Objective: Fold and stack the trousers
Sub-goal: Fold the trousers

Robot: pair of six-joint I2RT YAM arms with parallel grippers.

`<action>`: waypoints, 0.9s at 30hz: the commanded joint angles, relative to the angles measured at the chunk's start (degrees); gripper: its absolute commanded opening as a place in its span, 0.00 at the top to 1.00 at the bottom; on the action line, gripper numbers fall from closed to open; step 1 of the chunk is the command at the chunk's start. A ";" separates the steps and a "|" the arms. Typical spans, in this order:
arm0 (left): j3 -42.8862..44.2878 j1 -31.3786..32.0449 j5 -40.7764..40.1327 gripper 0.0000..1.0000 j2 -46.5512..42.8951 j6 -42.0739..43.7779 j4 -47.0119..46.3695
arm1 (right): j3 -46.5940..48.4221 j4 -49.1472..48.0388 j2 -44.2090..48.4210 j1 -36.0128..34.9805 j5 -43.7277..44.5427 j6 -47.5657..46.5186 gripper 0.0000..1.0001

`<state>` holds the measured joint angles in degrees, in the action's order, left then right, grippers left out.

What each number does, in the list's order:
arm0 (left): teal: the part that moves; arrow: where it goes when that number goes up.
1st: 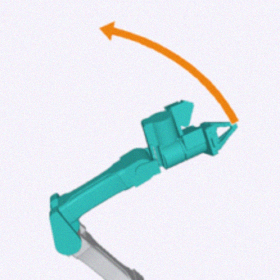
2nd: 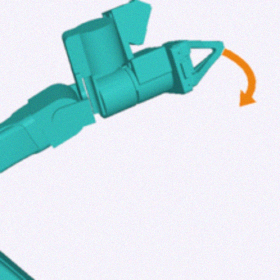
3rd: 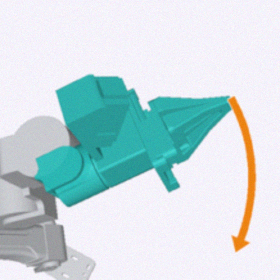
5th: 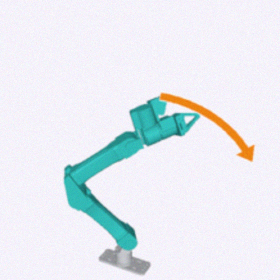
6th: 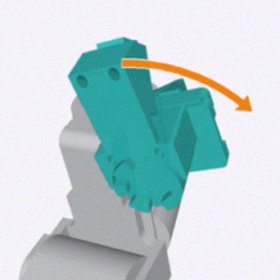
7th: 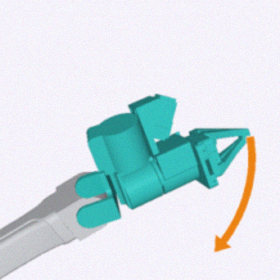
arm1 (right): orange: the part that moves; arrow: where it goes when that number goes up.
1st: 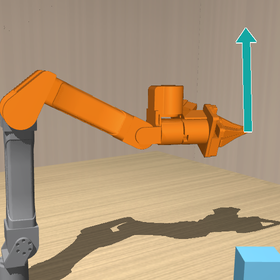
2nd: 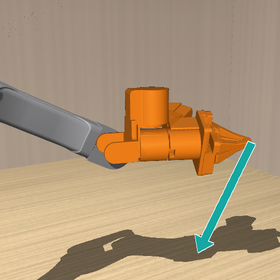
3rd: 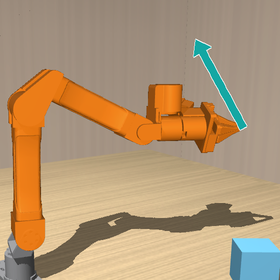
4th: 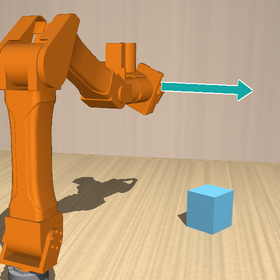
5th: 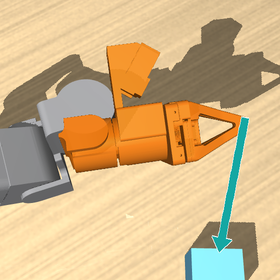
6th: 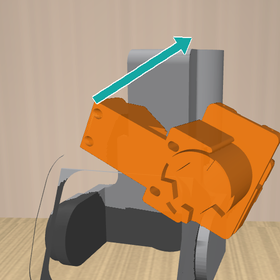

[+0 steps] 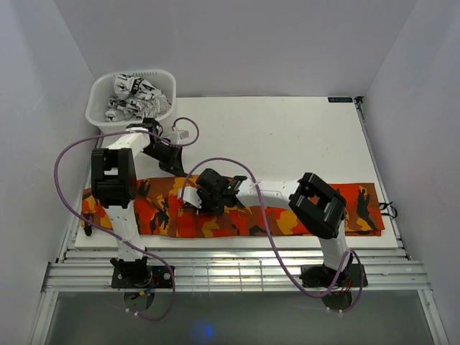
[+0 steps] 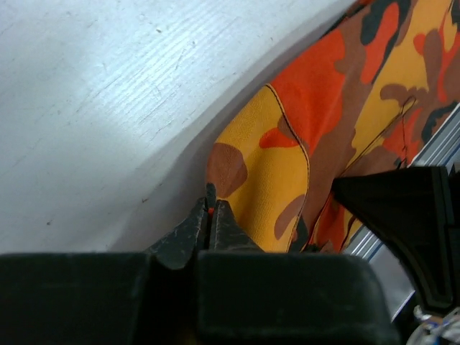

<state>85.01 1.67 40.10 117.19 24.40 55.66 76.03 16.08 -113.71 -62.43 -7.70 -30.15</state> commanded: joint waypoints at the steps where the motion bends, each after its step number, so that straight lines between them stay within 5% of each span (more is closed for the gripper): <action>1: 4.18 0.00 3.93 0.99 -2.57 3.28 2.44 | -5.62 4.40 -6.44 -0.50 1.38 0.62 0.78; 7: 10.17 0.09 -0.10 1.00 -5.56 5.03 -4.49 | -7.65 5.28 -5.38 -0.50 -2.92 0.97 0.81; 17: -1.86 6.49 -9.06 0.98 -13.21 14.53 -26.79 | -8.71 6.86 -5.56 -0.50 -5.22 1.67 0.83; 21: -3.19 6.68 -16.06 0.45 -13.56 6.74 -31.75 | -8.53 7.13 -2.41 0.47 -2.15 2.64 0.80; 25: -0.03 1.15 -14.81 0.33 -15.75 -0.30 -29.48 | -7.74 8.97 4.54 5.03 -1.78 4.05 0.61; 27: -0.11 -2.02 -13.47 0.32 -19.52 -0.76 -25.44 | -6.95 12.04 7.79 10.30 -4.67 4.40 0.40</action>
<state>82.26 4.75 26.68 106.10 28.29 29.56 70.70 14.87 -109.23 -58.04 -10.63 -27.57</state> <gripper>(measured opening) 0.675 0.538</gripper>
